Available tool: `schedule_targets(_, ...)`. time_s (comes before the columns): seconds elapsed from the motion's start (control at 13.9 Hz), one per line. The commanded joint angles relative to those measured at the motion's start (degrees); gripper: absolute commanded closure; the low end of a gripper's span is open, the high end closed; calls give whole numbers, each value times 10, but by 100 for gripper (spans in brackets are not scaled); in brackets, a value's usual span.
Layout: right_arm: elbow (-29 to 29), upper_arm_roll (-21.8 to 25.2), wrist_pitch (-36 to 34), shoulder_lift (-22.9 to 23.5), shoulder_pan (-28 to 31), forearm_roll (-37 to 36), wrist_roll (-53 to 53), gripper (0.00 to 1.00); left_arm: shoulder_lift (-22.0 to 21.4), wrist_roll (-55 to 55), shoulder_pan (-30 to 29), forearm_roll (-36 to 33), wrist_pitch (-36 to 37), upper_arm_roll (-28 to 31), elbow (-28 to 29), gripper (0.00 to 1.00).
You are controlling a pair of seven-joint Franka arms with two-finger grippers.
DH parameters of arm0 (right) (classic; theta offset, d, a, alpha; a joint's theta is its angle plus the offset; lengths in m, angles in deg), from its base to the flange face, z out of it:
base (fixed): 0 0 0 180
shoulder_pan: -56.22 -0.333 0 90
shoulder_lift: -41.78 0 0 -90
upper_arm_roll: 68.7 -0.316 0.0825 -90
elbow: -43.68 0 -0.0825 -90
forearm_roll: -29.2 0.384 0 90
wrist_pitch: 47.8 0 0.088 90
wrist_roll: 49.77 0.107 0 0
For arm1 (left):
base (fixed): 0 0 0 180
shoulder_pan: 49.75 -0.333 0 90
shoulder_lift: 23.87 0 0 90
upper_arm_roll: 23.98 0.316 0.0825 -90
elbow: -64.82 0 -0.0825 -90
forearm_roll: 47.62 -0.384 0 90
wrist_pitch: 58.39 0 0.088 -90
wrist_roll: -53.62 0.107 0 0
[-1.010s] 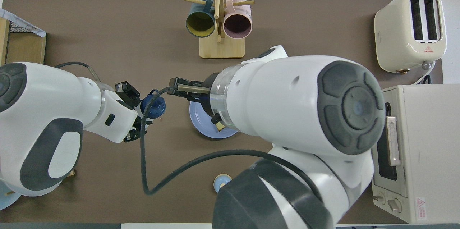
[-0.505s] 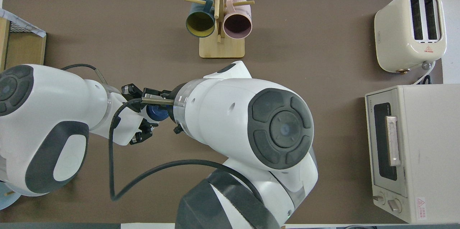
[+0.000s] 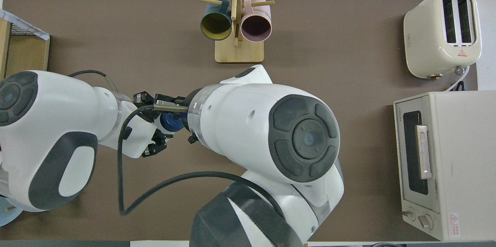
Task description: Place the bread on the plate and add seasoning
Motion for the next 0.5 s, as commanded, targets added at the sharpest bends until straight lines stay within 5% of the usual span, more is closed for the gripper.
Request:
schedule_targets(0.0, -4, -3, -2, -2, 3, -10, 6, 52, -19, -7, 9, 9, -4, 7, 16, 100)
schedule_targets(0.43, -15, -3, -2, -5, 3, -12, 5, 60, -20, -6, 9, 20, -4, 7, 17, 100)
